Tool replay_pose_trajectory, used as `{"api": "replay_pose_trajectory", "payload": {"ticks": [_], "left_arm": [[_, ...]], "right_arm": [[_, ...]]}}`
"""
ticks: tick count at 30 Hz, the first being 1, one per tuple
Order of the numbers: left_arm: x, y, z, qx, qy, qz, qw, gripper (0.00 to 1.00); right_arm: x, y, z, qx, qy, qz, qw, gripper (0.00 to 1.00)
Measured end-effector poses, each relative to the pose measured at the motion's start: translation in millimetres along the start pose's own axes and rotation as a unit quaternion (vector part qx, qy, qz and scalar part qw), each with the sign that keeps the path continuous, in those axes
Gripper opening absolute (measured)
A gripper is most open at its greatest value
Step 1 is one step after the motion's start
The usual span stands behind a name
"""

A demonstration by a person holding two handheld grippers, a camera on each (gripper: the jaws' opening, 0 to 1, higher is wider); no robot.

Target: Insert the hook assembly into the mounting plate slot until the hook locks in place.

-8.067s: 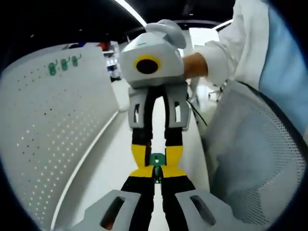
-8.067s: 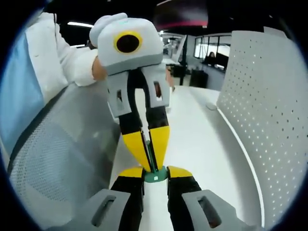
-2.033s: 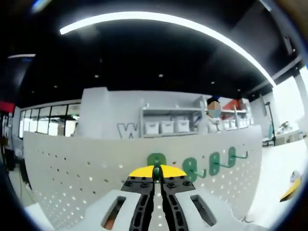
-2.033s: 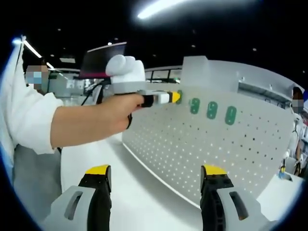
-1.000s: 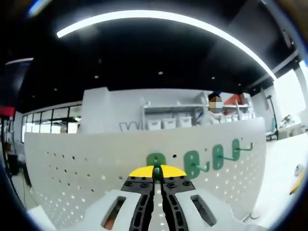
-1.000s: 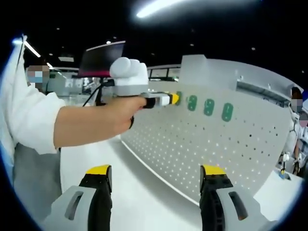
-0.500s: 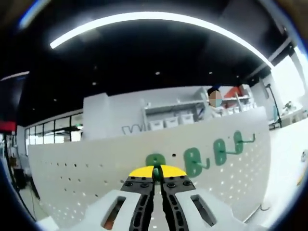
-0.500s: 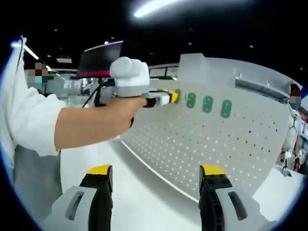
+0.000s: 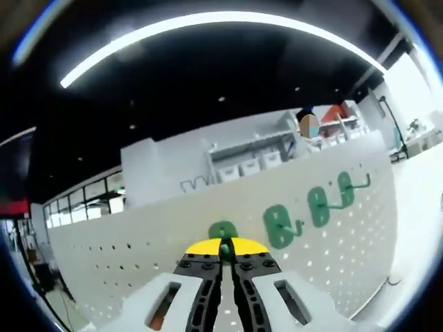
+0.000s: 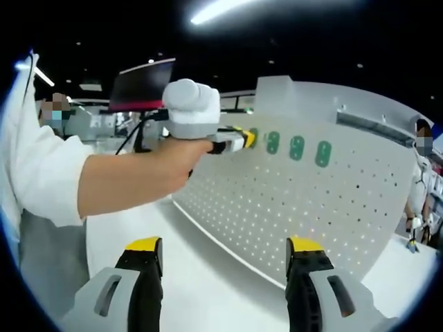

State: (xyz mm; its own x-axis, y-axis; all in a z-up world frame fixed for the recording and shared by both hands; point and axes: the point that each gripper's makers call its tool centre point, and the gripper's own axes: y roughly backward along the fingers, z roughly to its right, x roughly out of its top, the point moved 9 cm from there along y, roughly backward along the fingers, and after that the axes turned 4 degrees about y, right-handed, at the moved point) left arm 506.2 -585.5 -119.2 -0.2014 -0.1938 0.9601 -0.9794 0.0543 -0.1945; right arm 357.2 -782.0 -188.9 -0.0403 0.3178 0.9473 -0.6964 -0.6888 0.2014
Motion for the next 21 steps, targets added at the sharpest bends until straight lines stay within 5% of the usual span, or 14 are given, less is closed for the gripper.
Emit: {"api": "replay_pose_trajectory", "payload": {"ticks": [12,21], "left_arm": [[-3.9,4.7,-4.1,-0.010,0.049,-0.008,0.9987,0.10],[0.9,13.3,-3.5,-0.027,0.050,-0.001,0.9984,0.16]], "right_arm": [[3.3,6.7,-1.8,-0.011,0.003,0.002,0.9999,0.73],[7.8,15.9,-5.9,-0.022,0.004,0.006,0.9997,0.73]]}}
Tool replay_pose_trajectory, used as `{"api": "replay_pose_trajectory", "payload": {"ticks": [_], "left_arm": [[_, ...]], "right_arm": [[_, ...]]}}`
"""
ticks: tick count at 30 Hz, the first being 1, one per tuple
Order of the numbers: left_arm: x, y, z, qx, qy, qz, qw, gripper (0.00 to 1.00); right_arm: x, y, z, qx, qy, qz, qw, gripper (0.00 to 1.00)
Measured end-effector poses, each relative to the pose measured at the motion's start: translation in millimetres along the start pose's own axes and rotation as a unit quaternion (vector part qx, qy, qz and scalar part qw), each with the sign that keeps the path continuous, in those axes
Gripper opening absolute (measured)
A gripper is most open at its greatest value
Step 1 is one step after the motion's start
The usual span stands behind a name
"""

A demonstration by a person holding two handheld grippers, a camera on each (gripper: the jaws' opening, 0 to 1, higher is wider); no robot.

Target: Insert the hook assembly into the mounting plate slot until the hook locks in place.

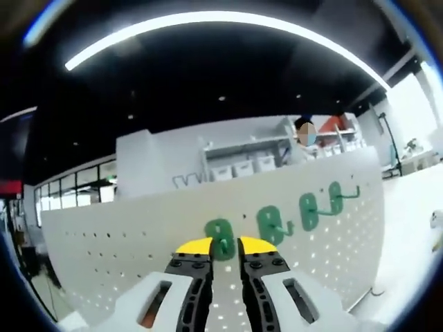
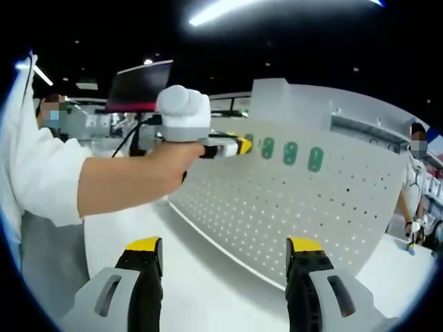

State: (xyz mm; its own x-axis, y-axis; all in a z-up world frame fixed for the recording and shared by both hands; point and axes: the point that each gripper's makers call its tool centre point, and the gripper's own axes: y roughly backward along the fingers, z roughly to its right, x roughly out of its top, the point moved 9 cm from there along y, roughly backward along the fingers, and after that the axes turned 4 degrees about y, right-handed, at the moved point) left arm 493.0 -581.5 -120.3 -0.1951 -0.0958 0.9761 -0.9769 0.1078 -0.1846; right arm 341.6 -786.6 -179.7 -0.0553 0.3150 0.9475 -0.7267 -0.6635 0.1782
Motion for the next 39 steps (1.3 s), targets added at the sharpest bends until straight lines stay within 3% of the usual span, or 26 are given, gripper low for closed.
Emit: {"api": "replay_pose_trajectory", "payload": {"ticks": [8,21,29,39], "left_arm": [[-1.9,18.1,-8.3,-0.011,0.014,-0.014,0.9997,0.22],[7.9,64.6,-16.2,-0.073,0.035,-0.019,0.9965,0.30],[0.7,86.8,-23.6,-0.131,0.053,-0.039,0.9892,0.34],[-7.4,124.9,-38.4,-0.179,0.092,-0.057,0.9779,0.39]], "right_arm": [[4.2,4.2,-7.6,-0.005,0.003,0.003,1.0000,0.73],[10.6,8.1,-27.0,-0.004,0.007,0.008,0.9999,0.73],[12.5,13.7,-34.4,-0.013,0.002,0.012,0.9998,0.74],[17.8,20.6,-34.6,-0.032,-0.001,0.017,0.9993,0.74]]}}
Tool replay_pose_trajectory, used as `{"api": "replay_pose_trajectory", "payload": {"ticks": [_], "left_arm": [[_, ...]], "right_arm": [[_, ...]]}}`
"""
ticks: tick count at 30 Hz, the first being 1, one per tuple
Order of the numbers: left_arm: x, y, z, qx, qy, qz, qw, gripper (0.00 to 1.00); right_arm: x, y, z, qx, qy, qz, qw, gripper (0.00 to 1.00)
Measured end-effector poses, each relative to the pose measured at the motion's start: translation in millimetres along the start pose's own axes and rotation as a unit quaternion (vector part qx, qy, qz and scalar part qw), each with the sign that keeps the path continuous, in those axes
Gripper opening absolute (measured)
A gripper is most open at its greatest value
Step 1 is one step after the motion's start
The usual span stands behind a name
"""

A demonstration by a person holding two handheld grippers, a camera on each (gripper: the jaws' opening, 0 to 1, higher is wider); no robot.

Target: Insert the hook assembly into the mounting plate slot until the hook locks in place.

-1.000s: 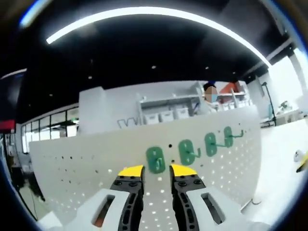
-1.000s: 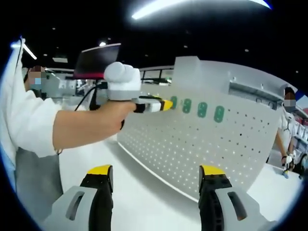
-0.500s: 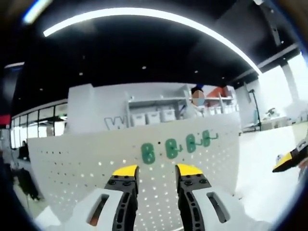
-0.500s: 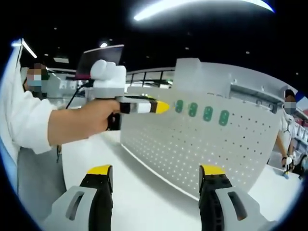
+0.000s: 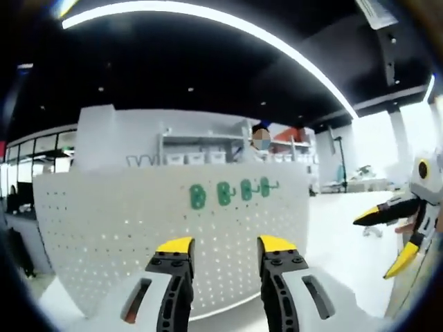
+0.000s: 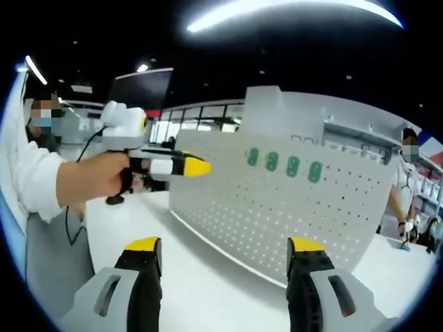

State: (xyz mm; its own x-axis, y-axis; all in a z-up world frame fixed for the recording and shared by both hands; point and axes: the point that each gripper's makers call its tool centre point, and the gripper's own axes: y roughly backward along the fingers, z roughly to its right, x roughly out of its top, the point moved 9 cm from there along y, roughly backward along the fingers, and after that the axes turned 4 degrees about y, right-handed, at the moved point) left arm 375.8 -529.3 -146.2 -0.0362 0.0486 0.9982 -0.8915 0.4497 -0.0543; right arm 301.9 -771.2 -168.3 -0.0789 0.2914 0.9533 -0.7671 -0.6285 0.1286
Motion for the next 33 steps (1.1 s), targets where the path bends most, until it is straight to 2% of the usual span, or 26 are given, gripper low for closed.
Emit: {"api": "replay_pose_trajectory", "payload": {"ticks": [8,11,23,33], "left_arm": [[-10.2,28.9,-3.3,-0.049,0.026,-0.008,0.9984,0.44],[-13.0,35.4,-5.5,-0.046,0.021,-0.016,0.9986,0.45],[-26.5,63.7,-0.5,-0.091,0.026,-0.023,0.9953,0.51],[-27.6,69.3,-2.8,-0.090,0.023,-0.019,0.9955,0.53]], "right_arm": [[2.3,2.8,-1.6,-0.011,0.001,0.002,0.9999,0.75],[1.7,3.7,-0.5,-0.016,-0.002,0.001,0.9999,0.76],[3.8,10.8,8.5,-0.037,-0.008,0.010,0.9992,0.77],[1.3,17.4,22.1,-0.062,-0.032,0.030,0.9971,0.78]]}}
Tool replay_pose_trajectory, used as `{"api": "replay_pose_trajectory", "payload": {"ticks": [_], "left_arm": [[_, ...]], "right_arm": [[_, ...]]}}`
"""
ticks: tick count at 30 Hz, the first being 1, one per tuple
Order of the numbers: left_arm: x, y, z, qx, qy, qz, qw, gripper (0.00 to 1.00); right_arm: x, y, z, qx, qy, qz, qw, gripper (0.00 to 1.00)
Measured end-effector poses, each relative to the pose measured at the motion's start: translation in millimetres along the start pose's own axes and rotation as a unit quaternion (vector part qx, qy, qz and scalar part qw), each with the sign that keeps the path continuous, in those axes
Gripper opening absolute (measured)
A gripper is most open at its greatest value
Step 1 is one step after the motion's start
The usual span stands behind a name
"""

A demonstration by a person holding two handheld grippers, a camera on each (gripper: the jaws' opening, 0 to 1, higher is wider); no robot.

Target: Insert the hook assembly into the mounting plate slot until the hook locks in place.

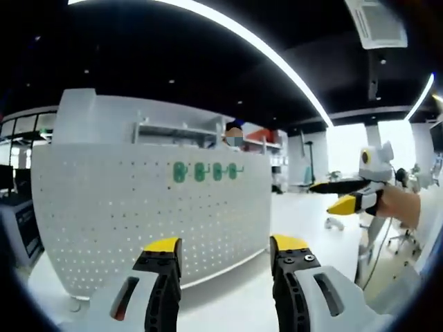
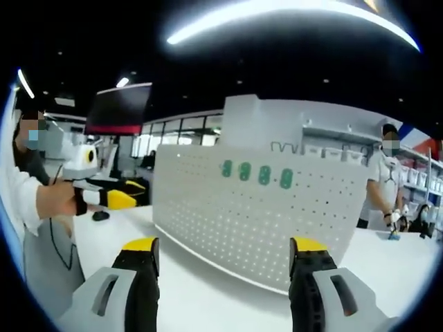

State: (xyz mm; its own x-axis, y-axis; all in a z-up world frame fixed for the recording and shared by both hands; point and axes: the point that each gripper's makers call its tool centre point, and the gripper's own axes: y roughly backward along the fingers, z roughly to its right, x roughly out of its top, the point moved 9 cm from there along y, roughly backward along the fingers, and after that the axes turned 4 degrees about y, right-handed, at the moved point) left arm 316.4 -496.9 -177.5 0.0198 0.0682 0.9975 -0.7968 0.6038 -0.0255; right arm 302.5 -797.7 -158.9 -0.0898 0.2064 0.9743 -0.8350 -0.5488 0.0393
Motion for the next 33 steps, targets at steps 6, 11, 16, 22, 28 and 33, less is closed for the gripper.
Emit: {"api": "replay_pose_trajectory", "payload": {"ticks": [6,11,16,22,28,33], "left_arm": [[-3.5,-1.5,-1.5,0.001,0.005,0.003,1.0000,0.53],[-6.6,-2.6,-3.7,0.003,0.004,0.001,1.0000,0.53],[-7.8,-1.6,-6.4,0.007,0.006,0.002,1.0000,0.53],[-8.9,0.0,-8.6,0.010,0.007,0.002,0.9999,0.53],[-8.5,-0.5,-7.4,0.006,0.006,0.004,1.0000,0.53],[-7.1,0.3,-8.7,0.008,0.006,0.007,0.9999,0.54]], "right_arm": [[1.0,-1.4,3.3,-0.004,0.001,0.008,1.0000,0.78],[1.5,-5.1,5.4,-0.007,-0.004,0.017,0.9998,0.78],[5.7,-10.7,6.9,-0.003,0.000,0.021,0.9998,0.78],[7.3,-13.9,6.4,-0.001,0.001,0.023,0.9997,0.78],[7.0,-13.4,6.3,-0.001,0.001,0.021,0.9998,0.78],[9.0,-12.6,5.1,-0.002,0.003,0.022,0.9997,0.78]]}}
